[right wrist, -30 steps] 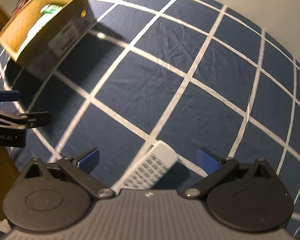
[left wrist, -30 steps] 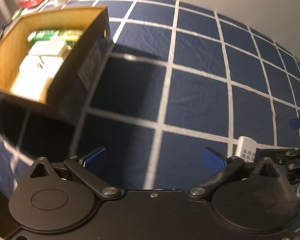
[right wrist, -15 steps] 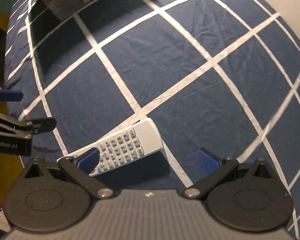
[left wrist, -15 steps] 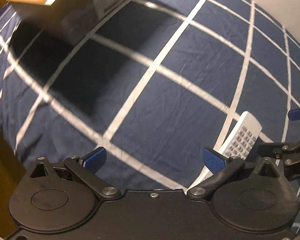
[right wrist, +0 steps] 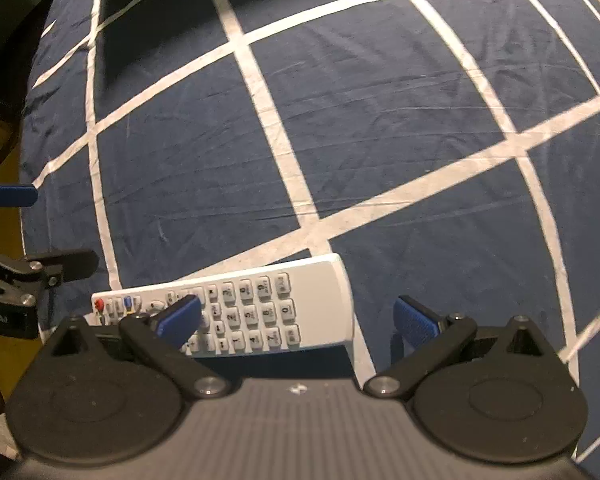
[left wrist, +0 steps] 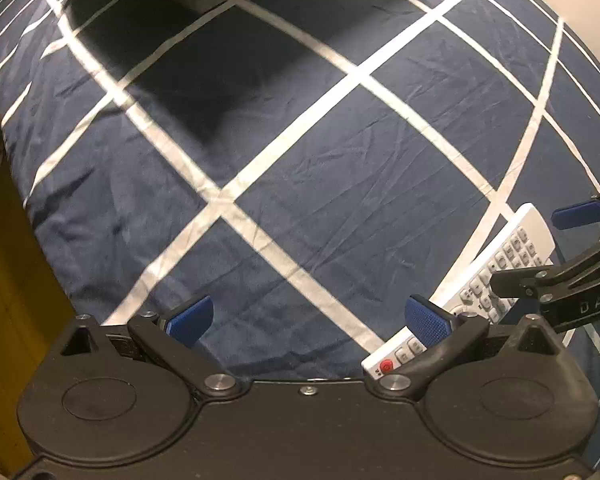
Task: Organize objects
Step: 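Close the right gripper on the white TV remote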
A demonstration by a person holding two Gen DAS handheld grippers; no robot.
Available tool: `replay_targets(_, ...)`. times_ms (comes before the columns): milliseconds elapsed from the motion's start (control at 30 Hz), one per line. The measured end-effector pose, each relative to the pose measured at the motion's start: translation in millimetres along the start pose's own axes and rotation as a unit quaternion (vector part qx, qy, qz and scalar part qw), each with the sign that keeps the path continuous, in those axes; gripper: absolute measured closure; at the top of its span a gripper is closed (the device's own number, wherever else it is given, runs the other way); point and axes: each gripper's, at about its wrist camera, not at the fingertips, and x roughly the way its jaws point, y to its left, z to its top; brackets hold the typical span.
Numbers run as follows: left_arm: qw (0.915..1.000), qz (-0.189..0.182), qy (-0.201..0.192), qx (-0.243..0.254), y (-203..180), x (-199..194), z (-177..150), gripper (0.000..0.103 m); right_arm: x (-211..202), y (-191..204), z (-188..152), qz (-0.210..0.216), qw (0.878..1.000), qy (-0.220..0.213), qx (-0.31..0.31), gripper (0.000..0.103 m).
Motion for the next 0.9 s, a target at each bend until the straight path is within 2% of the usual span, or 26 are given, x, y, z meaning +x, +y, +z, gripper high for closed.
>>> replay_targets(167,0.9999,0.001,0.005,-0.014,3.6,1.7,-11.6,0.000,2.2,0.4,-0.1,0.015,1.000,-0.004,-0.007,0.004)
replay_targets(300,0.9997,-0.001,0.007,-0.022,5.2,1.9,-21.2,0.000,-1.1,-0.9,-2.7,0.038,0.999,-0.008,-0.009,0.018)
replay_targets(467,0.9995,-0.006,0.008,-0.030,6.3,1.2,-30.3,0.000,-1.8,1.0,-7.0,0.040,0.999,-0.009,0.001,0.018)
replay_targets(667,0.9990,-0.019,0.011,-0.039,6.5,2.0,-41.5,0.000,0.1,3.5,-21.9,0.031,0.995,-0.015,0.093,0.018)
replay_targets(900,0.9978,-0.040,0.016,-0.051,5.0,8.6,-51.0,0.000,2.8,14.4,-41.9,0.026,0.981,-0.027,0.191,0.018)
